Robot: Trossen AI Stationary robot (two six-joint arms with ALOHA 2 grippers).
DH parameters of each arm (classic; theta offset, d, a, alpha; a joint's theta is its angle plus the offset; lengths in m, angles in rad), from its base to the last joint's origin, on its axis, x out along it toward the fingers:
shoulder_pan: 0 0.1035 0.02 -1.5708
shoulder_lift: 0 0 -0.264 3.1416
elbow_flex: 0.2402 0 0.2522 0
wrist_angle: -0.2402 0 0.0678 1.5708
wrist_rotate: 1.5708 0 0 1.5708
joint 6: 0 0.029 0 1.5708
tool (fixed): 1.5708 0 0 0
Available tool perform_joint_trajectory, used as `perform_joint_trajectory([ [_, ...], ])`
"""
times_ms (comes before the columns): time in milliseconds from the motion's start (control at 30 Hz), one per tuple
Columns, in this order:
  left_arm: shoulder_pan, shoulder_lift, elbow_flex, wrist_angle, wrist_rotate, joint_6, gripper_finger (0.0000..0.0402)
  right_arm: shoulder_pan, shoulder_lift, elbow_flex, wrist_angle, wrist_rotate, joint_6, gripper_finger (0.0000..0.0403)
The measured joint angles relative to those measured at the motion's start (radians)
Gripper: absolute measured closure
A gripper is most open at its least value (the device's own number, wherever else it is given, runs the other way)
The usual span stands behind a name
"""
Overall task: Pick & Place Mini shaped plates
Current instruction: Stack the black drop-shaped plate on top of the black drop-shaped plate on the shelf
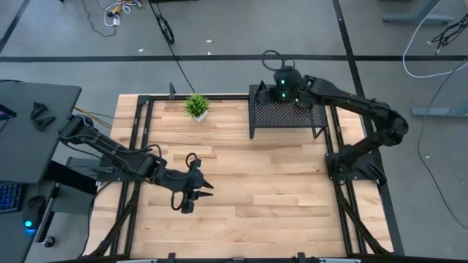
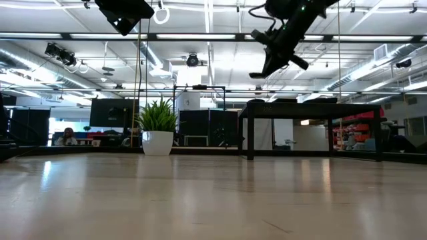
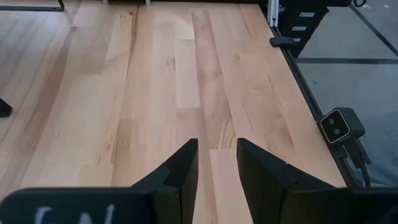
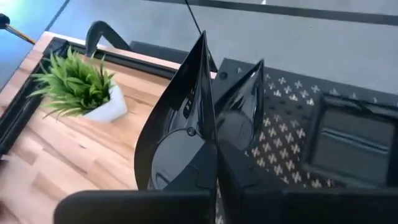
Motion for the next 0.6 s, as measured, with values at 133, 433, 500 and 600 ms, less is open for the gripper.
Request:
perform_joint_trajectory([
  [133,0.000,0.000,0.000,0.002,0.000,0.000,0.0287,-0.060,0.047,0.000,0.023,-0.047,-0.015,0.0396],
  [433,0.002,0.000,0.000,0.004,-0.003,0.001,0.0287,-0.124,0.106,0.000,0.025,-0.092,-0.009,0.0395],
  [500,0.002,0.000,0.000,0.004,-0.009,0.001,0.0287,-0.124,0.117,0.000,0.027,-0.094,-0.007,0.0394],
  [600,0.002,0.000,0.000,0.005,-0.016,0.001,0.0287,-0.124,0.138,0.000,0.032,-0.094,-0.007,0.0394],
])
